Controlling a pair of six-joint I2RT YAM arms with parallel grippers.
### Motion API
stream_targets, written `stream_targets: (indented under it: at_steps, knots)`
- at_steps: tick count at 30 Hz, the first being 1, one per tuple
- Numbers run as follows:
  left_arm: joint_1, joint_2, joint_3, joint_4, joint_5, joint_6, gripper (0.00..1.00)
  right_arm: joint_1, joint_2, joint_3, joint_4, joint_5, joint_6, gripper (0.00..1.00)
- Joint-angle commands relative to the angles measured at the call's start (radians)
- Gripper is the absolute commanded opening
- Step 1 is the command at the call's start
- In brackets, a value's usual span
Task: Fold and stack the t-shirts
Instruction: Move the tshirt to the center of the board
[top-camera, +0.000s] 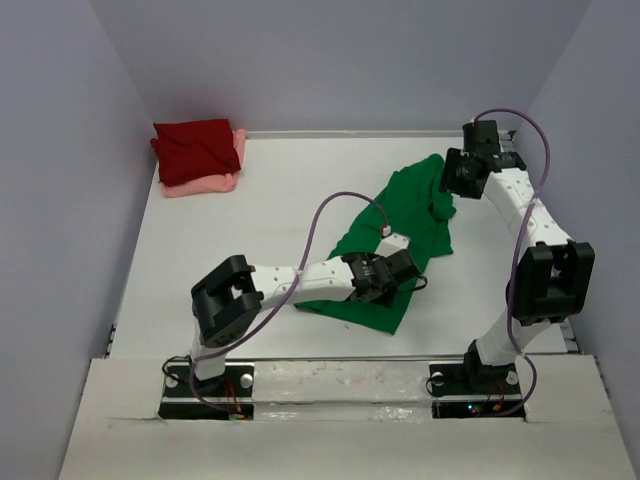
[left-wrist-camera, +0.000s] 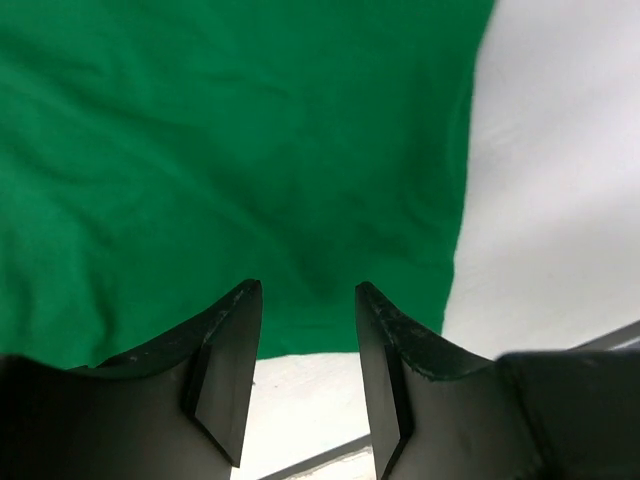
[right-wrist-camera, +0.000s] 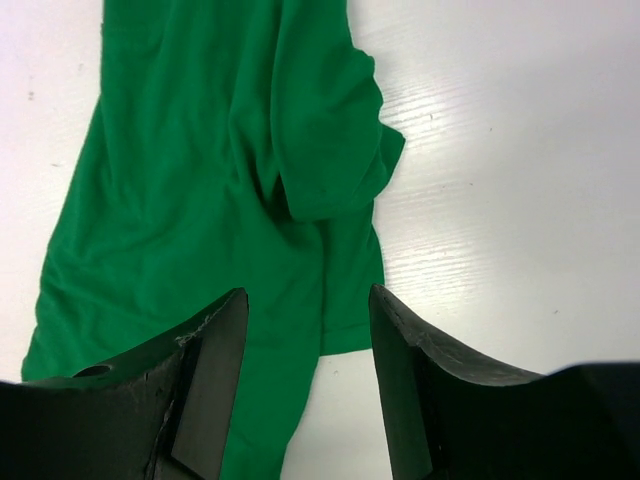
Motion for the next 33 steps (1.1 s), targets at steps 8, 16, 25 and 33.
stream_targets:
  at_steps: [8,16,25,33]
  knots:
    - [0.355,-0.387,-0.26,-0.02,-0.074,-0.053,0.56,-0.003,-0.095,0.027,0.043,-0.042,-0.004,0.57]
    - [0.429,-0.444,-0.369,0.042,0.049,-0.05,0.57,-0.003,0.018,0.164,-0.003,-0.059,-0.031,0.58]
    - [0.452,-0.464,-0.439,0.054,0.077,-0.062,0.58,-0.012,0.233,0.481,-0.116,-0.027,-0.065,0.59]
    - [0.558,-0.476,-0.537,0.133,0.207,-0.079,0.58,-0.021,0.268,0.639,-0.179,-0.037,-0.076,0.59]
